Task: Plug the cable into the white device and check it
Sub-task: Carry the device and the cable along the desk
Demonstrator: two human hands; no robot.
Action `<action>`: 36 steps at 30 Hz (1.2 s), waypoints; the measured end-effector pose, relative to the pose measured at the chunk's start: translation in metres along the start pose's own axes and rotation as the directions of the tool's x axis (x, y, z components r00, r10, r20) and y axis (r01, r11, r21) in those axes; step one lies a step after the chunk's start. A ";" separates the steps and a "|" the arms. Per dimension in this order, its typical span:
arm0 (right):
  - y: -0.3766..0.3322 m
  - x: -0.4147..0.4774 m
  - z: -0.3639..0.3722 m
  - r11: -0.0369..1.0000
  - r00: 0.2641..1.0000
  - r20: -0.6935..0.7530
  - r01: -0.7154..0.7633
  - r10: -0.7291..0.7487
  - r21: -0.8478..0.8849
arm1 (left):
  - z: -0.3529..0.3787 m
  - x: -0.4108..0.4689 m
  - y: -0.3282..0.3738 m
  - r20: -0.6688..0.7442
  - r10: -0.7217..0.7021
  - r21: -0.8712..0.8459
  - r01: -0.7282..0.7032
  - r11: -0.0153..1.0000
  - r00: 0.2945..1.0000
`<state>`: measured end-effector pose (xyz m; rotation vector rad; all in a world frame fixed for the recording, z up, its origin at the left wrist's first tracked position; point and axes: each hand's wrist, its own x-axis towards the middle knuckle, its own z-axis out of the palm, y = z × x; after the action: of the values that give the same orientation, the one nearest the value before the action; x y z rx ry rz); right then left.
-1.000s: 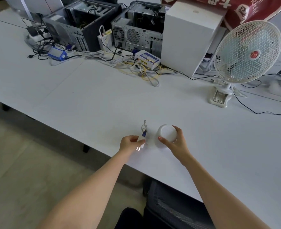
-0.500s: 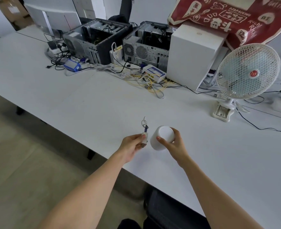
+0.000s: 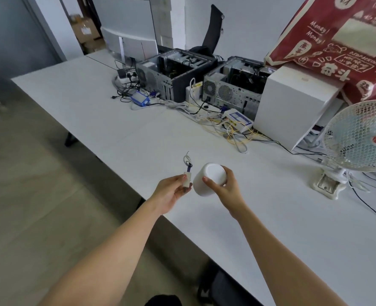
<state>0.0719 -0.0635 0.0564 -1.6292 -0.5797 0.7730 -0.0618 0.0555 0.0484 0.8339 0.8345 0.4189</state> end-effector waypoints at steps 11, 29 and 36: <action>-0.024 0.024 0.094 1.000 0.999 0.047 0.008 -0.007 -0.010 | -0.075 0.001 0.060 0.021 0.072 -0.104 -0.070 0.992 0.997; -0.059 0.090 0.271 0.983 0.991 0.130 -0.042 0.018 0.181 | -0.218 0.045 0.176 0.011 0.111 -0.106 -0.109 0.988 0.994; -0.073 0.116 0.333 0.989 0.982 0.190 -0.020 -0.008 0.145 | -0.269 0.057 0.209 -0.044 0.119 -0.101 -0.123 0.987 0.992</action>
<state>-0.0994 0.2522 0.0753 -1.4321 -0.6382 0.9609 -0.2402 0.3493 0.0804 0.7848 0.7931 0.5817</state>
